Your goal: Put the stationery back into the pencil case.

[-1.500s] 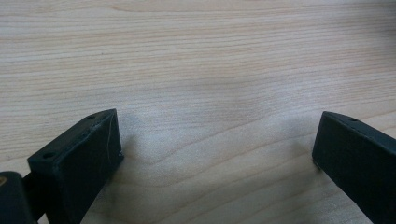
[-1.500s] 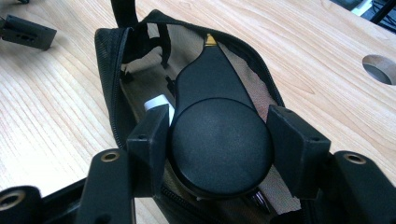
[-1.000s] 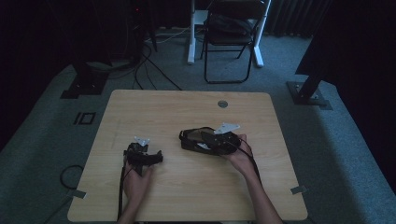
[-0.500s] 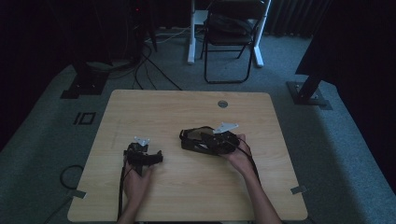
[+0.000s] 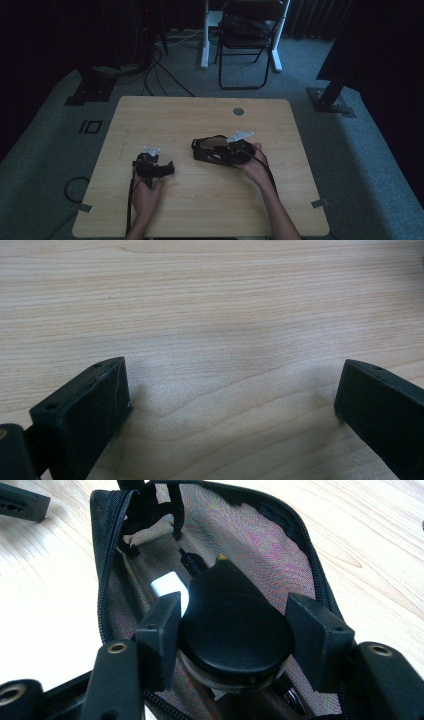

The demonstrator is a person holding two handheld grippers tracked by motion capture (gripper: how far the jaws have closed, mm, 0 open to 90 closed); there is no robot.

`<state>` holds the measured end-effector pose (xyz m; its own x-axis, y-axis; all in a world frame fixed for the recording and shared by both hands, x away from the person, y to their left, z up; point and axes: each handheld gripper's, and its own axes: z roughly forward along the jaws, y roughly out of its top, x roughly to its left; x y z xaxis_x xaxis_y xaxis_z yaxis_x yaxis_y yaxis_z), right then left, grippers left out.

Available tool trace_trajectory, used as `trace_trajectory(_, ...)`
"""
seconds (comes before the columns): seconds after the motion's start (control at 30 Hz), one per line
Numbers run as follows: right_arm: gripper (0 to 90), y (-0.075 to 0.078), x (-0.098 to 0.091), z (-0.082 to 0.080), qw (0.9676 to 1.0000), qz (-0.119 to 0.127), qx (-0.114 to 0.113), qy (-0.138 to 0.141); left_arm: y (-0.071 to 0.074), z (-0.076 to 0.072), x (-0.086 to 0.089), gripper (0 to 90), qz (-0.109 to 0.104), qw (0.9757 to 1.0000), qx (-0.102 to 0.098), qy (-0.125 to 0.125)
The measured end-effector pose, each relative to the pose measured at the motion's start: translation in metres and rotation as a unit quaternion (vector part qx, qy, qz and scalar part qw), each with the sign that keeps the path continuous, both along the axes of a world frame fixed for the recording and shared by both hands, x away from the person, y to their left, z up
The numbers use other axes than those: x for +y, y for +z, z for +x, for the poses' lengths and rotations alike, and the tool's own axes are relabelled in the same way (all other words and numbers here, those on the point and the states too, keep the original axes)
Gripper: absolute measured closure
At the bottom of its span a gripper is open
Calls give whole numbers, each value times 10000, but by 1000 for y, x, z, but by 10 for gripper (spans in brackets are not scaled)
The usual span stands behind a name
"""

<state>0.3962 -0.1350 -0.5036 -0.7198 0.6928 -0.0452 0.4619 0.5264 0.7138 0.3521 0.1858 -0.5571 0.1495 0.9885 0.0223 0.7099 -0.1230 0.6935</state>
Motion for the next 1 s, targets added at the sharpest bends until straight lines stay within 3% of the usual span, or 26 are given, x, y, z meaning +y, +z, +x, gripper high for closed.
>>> trace_trajectory(0.63,389,1,2,-2,9999,-14,47,89,0,0,0,15,-3,10000,-4,-1)
trace_trajectory(1.0,404,9,2,-10,9997,62,-183,165,0,0,0,15,4,10000,5,-8)
